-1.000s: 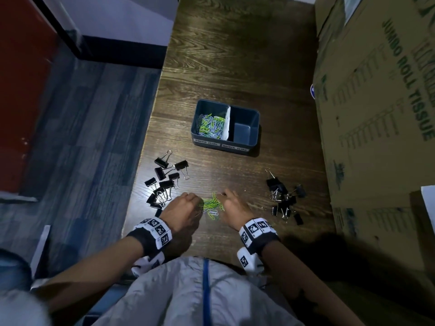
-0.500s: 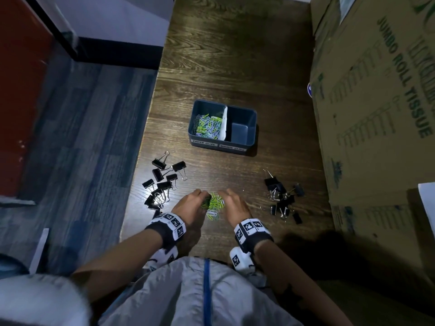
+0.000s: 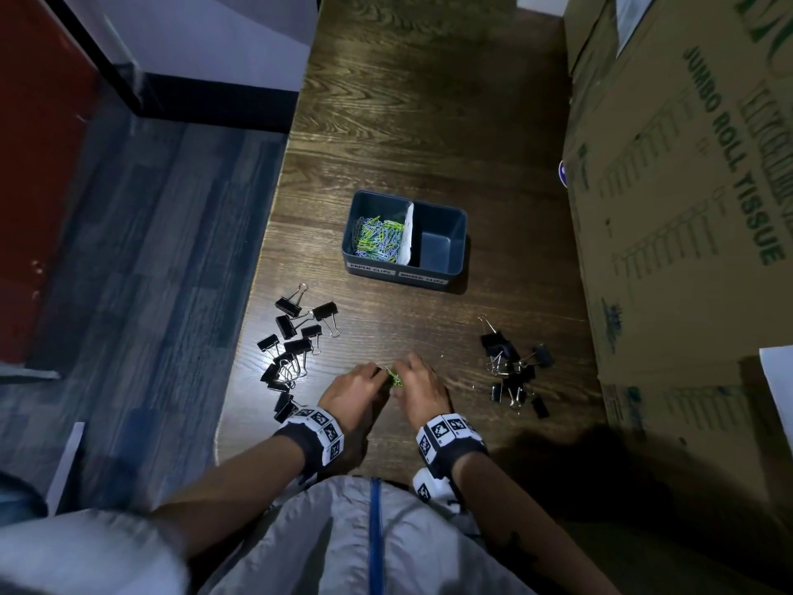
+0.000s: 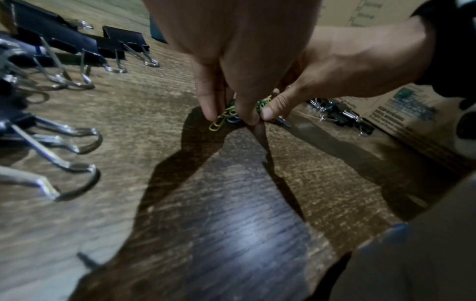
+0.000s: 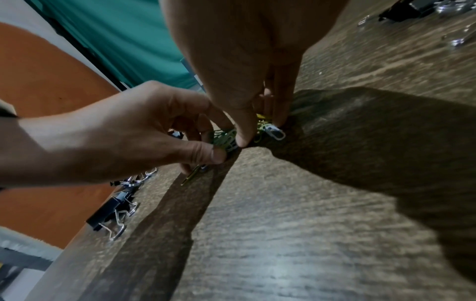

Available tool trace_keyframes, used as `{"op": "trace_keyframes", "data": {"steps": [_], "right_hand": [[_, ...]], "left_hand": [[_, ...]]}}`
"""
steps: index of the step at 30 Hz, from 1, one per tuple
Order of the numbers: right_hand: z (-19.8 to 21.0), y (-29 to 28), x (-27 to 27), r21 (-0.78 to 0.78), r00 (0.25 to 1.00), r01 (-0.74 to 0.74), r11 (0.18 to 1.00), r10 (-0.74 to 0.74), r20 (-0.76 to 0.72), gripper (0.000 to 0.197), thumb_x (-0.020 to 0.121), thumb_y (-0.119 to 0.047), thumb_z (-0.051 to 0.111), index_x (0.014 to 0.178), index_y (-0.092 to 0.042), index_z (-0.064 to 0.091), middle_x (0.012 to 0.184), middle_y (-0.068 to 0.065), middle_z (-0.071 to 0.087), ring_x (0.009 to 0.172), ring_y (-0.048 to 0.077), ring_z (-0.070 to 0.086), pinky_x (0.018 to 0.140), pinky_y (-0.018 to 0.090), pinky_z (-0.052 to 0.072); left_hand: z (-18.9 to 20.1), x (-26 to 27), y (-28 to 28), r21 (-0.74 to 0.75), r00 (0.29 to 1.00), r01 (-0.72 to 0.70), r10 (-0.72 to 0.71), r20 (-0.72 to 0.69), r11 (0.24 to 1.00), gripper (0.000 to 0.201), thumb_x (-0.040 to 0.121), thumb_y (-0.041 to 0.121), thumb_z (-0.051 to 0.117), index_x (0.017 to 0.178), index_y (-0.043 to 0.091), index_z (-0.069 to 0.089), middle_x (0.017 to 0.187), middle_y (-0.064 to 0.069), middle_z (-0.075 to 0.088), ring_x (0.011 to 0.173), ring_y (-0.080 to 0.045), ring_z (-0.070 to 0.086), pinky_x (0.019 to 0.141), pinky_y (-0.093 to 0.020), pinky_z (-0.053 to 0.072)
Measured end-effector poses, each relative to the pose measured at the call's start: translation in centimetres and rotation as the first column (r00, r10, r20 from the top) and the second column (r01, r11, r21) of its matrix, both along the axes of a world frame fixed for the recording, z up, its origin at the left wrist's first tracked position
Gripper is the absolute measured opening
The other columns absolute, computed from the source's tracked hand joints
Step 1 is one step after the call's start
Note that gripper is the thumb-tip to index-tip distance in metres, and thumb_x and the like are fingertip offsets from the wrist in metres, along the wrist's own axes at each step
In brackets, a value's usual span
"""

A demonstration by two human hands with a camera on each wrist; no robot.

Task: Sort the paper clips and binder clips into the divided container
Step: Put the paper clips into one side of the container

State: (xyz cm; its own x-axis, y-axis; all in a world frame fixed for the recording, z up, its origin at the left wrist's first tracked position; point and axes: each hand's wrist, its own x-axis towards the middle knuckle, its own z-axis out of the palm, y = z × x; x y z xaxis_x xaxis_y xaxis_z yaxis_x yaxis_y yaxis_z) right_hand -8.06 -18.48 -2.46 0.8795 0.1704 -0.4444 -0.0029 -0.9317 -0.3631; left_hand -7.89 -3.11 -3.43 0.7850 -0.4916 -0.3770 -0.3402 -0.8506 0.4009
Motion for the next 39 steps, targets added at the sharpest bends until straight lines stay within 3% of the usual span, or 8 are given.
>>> {"op": "trace_keyframes", "data": {"steps": [8, 17, 21, 24, 26, 29, 34, 39], "right_hand": [[0.6, -1.2, 1.2, 0.073, 0.984, 0.177, 0.982, -0.176, -0.022, 0.03, 0.084, -0.002, 0.072, 0.106, -0.022, 0.076, 0.115, 0.002, 0.07, 0.101, 0.028, 0.067, 0.087, 0.04, 0.055], [2.6, -2.7, 1.6, 0.065, 0.974, 0.218, 0.974, -0.213, -0.074, 0.028, 0.091, 0.0, 0.066, 0.108, -0.019, 0.077, 0.119, 0.005, 0.072, 0.105, 0.023, 0.069, 0.088, 0.028, 0.052], [4.7, -2.7, 2.2, 0.124, 0.978, 0.21, 0.97, -0.207, -0.037, 0.019, 0.091, -0.004, 0.068, 0.101, -0.016, 0.078, 0.112, 0.008, 0.074, 0.101, 0.023, 0.07, 0.081, 0.023, 0.05], [6.9, -1.8, 3.5, 0.169, 0.982, 0.18, 0.969, -0.187, 0.026, 0.016, 0.09, -0.004, 0.069, 0.098, -0.013, 0.078, 0.107, 0.009, 0.075, 0.094, 0.022, 0.071, 0.085, 0.032, 0.056], [8.3, -1.2, 4.9, 0.198, 0.986, 0.143, 0.97, -0.156, 0.051, 0.015, 0.091, -0.004, 0.068, 0.101, -0.01, 0.076, 0.111, 0.007, 0.072, 0.095, 0.019, 0.068, 0.085, 0.033, 0.056], [10.9, -0.4, 8.2, 0.223, 0.985, 0.084, 0.971, -0.115, 0.126, 0.014, 0.09, -0.004, 0.068, 0.1, -0.01, 0.076, 0.106, 0.002, 0.069, 0.096, 0.016, 0.063, 0.084, 0.027, 0.051], [13.8, 1.0, 14.9, 0.24, 0.944, 0.083, 0.967, -0.154, 0.293, 0.019, 0.085, 0.002, 0.067, 0.088, -0.013, 0.078, 0.091, 0.009, 0.075, 0.088, 0.023, 0.07, 0.079, 0.026, 0.053], [15.0, 2.4, 18.6, 0.22, 0.936, 0.015, 0.975, -0.091, 0.34, 0.034, 0.086, -0.002, 0.071, 0.117, -0.014, 0.072, 0.117, 0.012, 0.071, 0.11, 0.029, 0.066, 0.096, 0.04, 0.054]], "left_hand": [[1.2, 1.4, 0.4, -0.093, 0.995, -0.085, 0.08, -0.059, 0.992, 0.012, 0.089, 0.012, 0.06, 0.101, 0.013, 0.063, 0.098, -0.005, 0.062, 0.084, -0.026, 0.062, 0.072, -0.031, 0.048], [3.5, 3.4, 1.4, -0.315, 0.98, -0.194, 0.196, -0.025, 0.929, 0.009, 0.09, 0.011, 0.063, 0.089, 0.019, 0.065, 0.086, 0.011, 0.058, 0.077, -0.006, 0.059, 0.072, -0.021, 0.052], [7.0, 8.3, 1.0, -0.375, 0.962, -0.194, 0.252, 0.11, 0.906, 0.013, 0.089, 0.002, 0.062, 0.091, 0.014, 0.067, 0.087, 0.007, 0.061, 0.074, -0.007, 0.059, 0.07, -0.021, 0.053], [9.9, 13.0, 0.4, -0.43, 0.92, -0.224, 0.336, 0.203, 0.875, 0.009, 0.089, 0.004, 0.065, 0.089, 0.013, 0.069, 0.085, 0.0, 0.064, 0.073, -0.014, 0.06, 0.068, -0.026, 0.051], [11.4, 15.9, 0.2, -0.449, 0.888, -0.285, 0.41, 0.21, 0.847, 0.004, 0.089, 0.01, 0.067, 0.092, 0.01, 0.07, 0.087, -0.003, 0.066, 0.077, -0.018, 0.062, 0.073, -0.031, 0.053], [12.5, 18.2, 0.3, -0.429, 0.86, -0.379, 0.483, 0.165, 0.82, 0.024, 0.086, 0.019, 0.074, 0.105, 0.005, 0.068, 0.093, -0.012, 0.069, 0.086, -0.024, 0.065, 0.082, -0.037, 0.055], [11.2, 14.4, 1.4, -0.377, 0.817, -0.388, 0.503, 0.281, 0.841, 0.008, 0.089, 0.01, 0.065, 0.097, 0.008, 0.066, 0.093, -0.01, 0.065, 0.077, -0.026, 0.063, 0.071, -0.035, 0.054], [6.8, 7.9, 2.7, -0.235, 0.91, -0.373, 0.403, 0.095, 0.897, 0.025, 0.084, -0.002, 0.064, 0.106, 0.01, 0.067, 0.108, -0.007, 0.064, 0.089, -0.022, 0.066, 0.075, -0.018, 0.046]]}}
